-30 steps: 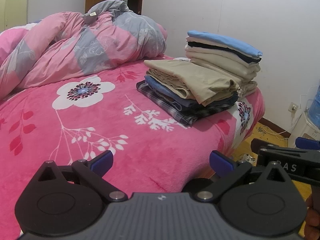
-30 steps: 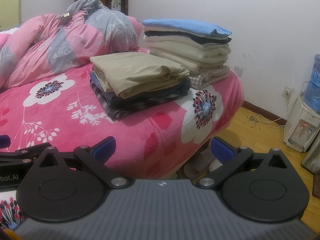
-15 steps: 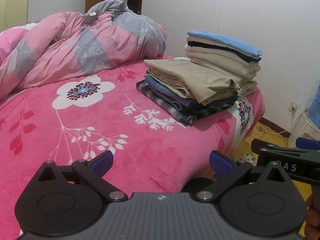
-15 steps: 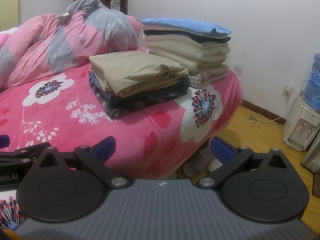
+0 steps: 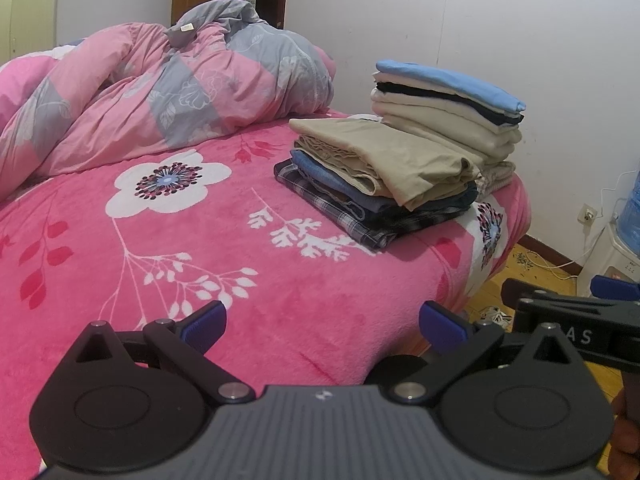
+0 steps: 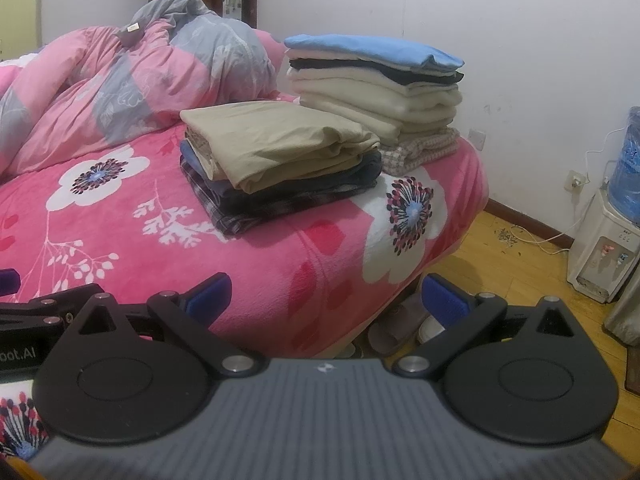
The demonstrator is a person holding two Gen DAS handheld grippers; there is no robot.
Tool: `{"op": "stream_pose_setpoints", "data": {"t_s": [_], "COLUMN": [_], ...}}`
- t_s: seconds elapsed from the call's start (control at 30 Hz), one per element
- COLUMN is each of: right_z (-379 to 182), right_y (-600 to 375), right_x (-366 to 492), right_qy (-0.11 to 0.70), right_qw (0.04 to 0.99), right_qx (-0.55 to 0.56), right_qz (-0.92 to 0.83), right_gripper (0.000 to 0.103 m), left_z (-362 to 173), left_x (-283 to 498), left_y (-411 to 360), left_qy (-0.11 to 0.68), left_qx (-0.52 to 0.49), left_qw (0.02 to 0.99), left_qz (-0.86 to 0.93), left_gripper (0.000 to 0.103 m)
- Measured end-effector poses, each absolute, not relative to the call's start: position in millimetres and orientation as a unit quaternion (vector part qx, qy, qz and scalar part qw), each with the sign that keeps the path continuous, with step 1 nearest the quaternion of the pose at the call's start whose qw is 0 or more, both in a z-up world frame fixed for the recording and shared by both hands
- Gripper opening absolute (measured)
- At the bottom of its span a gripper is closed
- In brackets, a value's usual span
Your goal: Fold clothes
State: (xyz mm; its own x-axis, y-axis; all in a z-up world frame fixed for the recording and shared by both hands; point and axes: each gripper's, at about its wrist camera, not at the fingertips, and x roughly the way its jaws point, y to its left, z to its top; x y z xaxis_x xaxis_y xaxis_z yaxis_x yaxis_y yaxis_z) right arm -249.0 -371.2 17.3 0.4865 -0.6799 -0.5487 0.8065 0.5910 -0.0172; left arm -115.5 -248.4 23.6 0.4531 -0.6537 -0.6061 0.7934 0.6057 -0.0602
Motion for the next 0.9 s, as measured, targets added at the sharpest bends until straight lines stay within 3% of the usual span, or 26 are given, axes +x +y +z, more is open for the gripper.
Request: {"op": "stream_pose_setpoints", "data": {"t_s": [0.9], "right_z": [14.8], "right_y": [-372.2], "right_x": [-247.7], "right_qy": [0.262], "right_qw": [0.852], "right_qx": [0.125], "right_qz": [-0.435], "right_gripper": [0.102], "left_z": [22.4], "left_x": [-116.3], "left_y": [-248.4], "left_qy": [0.299], "left_qx": [0.118], "left_qw": [0.845], "left_qz": [-0.427], "left_gripper": [0.103]}}
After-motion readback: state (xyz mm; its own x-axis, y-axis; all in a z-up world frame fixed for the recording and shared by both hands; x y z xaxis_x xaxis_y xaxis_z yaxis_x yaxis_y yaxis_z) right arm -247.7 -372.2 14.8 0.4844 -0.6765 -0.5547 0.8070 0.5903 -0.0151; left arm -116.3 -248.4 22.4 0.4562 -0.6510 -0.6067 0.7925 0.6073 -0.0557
